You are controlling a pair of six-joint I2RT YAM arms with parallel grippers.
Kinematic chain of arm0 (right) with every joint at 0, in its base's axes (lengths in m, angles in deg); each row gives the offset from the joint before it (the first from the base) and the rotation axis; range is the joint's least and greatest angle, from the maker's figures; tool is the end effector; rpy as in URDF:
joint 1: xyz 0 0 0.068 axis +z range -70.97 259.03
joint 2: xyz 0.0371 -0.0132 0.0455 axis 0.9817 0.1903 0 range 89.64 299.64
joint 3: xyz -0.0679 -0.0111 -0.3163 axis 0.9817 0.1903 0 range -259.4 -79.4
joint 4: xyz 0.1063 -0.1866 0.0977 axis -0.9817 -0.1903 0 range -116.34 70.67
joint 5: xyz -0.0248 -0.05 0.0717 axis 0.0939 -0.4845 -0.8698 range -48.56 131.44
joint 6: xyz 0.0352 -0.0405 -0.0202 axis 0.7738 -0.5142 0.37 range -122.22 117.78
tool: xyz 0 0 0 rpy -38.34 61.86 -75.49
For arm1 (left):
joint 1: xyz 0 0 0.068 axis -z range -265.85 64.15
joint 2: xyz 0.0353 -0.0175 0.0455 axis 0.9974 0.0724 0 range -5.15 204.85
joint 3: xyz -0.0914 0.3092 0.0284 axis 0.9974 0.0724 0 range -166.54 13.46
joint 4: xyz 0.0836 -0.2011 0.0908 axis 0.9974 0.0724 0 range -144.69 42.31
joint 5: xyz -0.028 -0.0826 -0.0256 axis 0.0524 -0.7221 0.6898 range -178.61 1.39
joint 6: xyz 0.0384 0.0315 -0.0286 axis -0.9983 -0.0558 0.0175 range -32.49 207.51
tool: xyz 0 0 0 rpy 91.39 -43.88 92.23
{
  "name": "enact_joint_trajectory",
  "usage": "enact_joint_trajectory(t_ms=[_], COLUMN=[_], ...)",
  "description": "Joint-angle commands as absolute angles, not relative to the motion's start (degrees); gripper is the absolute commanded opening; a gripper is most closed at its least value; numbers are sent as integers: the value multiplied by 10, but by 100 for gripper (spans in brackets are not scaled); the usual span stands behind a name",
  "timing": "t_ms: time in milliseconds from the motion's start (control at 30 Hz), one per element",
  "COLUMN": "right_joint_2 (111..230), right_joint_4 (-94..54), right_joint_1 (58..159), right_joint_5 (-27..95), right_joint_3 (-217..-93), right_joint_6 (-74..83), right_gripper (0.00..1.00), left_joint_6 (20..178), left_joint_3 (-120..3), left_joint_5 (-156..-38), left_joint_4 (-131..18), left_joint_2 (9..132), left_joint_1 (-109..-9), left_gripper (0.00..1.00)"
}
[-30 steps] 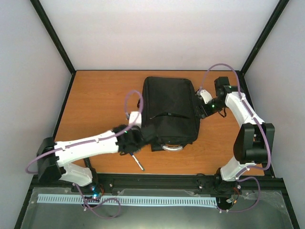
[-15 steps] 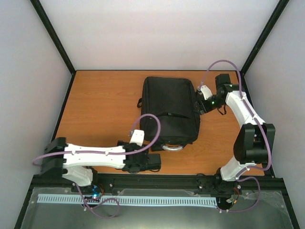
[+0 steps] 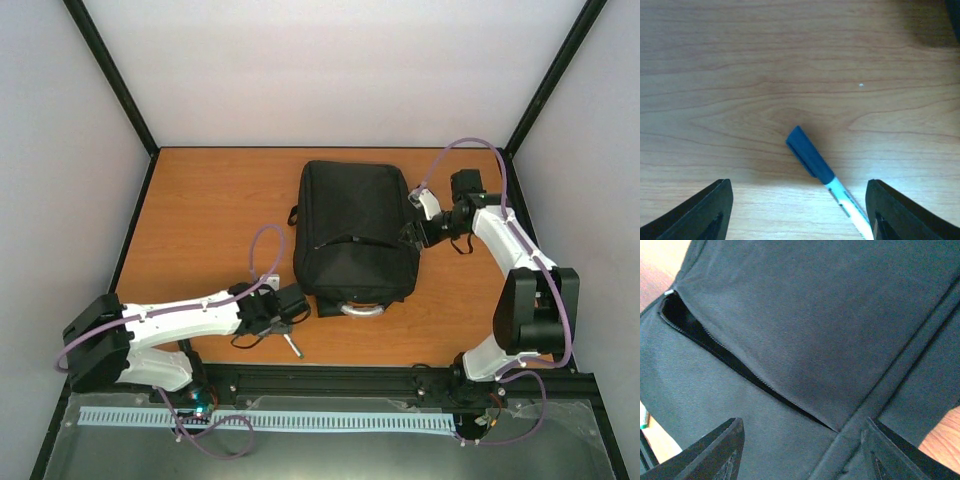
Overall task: Pack the student bag
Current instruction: Adjust the stationery at the center of the board.
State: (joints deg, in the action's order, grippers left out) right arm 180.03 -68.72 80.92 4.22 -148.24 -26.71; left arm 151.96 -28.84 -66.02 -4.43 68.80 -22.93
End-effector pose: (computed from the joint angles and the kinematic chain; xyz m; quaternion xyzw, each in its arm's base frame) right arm 0.2803 0.0339 0.3052 -0.2647 0.8979 0.2779 0.2155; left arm 0.0891 -0.1398 0.2440 -0.0269 0.9779 0.0247 0.2058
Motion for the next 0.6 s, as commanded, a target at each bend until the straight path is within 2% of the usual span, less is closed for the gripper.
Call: enact_joint_trajectory(t_ms=[0, 300, 567], right_joint_2=[1768, 1756, 1753], right_joint_4=[-644, -645, -642], right_joint_1=[806, 806, 806], right_joint_5=[-5, -23, -25], right_joint_3=[-1454, -1440, -1435], right_joint_6=[-267, -275, -276], right_gripper=[66, 66, 66], left_joint_6=[1464, 1459, 1446], left_joint_3=[-288, -336, -350], left_joint_5=[-742, -768, -764], left_joint_4=[-136, -132, -120], left_joint_2=[692, 800, 829], left_joint_1=[-249, -266, -273], left_gripper=[73, 54, 43])
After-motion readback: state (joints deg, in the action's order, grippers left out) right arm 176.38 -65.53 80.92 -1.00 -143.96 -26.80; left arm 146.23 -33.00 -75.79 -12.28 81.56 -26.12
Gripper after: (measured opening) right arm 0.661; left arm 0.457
